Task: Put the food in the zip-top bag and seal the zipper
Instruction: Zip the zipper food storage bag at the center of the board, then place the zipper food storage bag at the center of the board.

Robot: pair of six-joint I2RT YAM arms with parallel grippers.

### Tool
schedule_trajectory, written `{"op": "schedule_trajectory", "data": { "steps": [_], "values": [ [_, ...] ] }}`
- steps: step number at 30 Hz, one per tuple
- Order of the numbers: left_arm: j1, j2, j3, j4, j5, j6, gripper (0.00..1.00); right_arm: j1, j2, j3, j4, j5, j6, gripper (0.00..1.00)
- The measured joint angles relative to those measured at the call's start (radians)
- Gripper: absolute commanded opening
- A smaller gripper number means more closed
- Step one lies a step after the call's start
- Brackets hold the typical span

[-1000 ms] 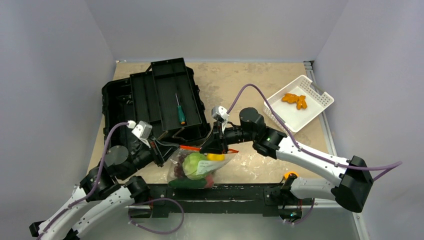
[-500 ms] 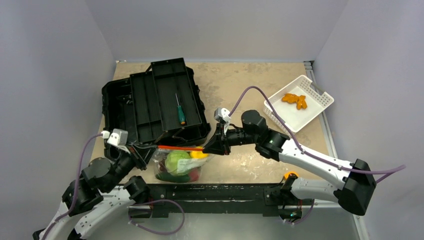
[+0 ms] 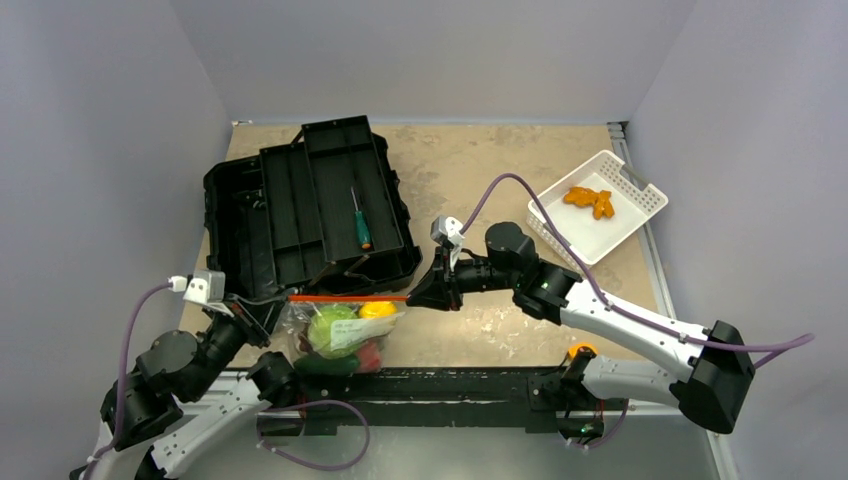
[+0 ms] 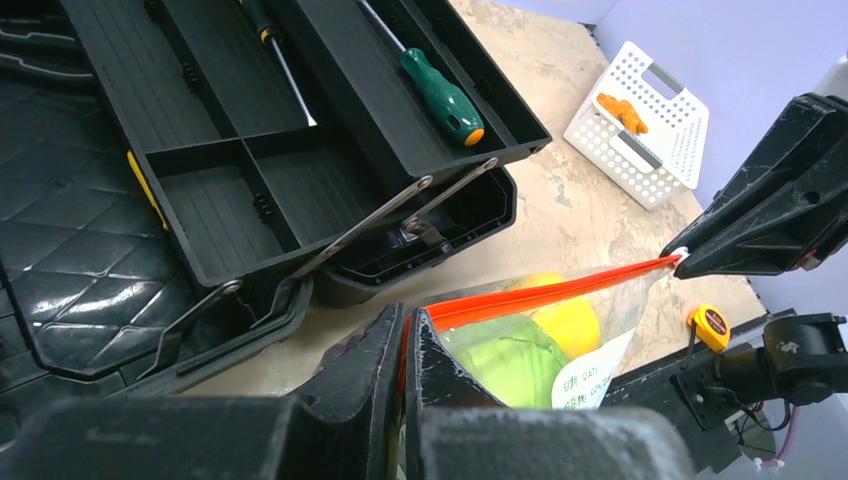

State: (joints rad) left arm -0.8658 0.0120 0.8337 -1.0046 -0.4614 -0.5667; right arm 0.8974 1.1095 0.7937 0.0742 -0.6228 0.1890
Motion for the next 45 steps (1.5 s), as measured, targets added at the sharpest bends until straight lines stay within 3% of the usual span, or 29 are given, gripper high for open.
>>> {"op": "schedule_trajectory", "data": {
  "steps": [2, 3, 8, 11, 15, 20, 27, 33, 40, 44, 45],
  "values": [
    [0.000, 0.000, 0.000, -0.008, 0.002, 0.000, 0.00, 0.000, 0.000, 0.000, 0.001, 0.000, 0.000, 0.00],
    [0.000, 0.000, 0.000, -0.010, 0.003, 0.000, 0.00, 0.000, 0.000, 0.000, 0.001, 0.000, 0.000, 0.07],
    [0.001, 0.000, 0.000, -0.007, 0.006, 0.002, 0.00, -0.002, 0.000, 0.000, -0.025, 0.016, -0.003, 0.62],
    [0.002, 0.000, 0.000, 0.001, 0.035, 0.011, 0.00, -0.004, 0.000, 0.000, -0.050, 0.030, -0.012, 0.82],
    [0.002, 0.047, -0.002, 0.045, 0.130, 0.038, 0.00, -0.006, 0.000, 0.000, -0.059, 0.028, -0.018, 0.87],
    [0.002, 0.157, -0.024, 0.169, 0.358, 0.084, 0.00, 0.008, 0.006, 0.005, -0.039, 0.019, -0.014, 0.88],
    [0.002, 0.328, -0.026, 0.286, 0.554, 0.090, 0.00, 0.151, 0.104, 0.103, -0.011, 0.053, -0.011, 0.81],
    [0.002, 0.425, -0.028, 0.360, 0.634, 0.084, 0.00, 0.183, 0.163, 0.137, 0.058, 0.054, 0.033, 0.45],
    [0.002, 0.433, -0.047, 0.412, 0.682, 0.070, 0.00, 0.182, 0.216, 0.137, 0.111, 0.024, 0.090, 0.00],
    [0.004, 0.431, -0.047, 0.414, 0.683, 0.069, 0.00, 0.183, 0.217, 0.135, 0.126, 0.004, 0.106, 0.00],
    [0.003, 0.430, -0.047, 0.412, 0.682, 0.069, 0.06, 0.182, 0.217, 0.132, 0.130, 0.003, 0.108, 0.00]
  ]
}}
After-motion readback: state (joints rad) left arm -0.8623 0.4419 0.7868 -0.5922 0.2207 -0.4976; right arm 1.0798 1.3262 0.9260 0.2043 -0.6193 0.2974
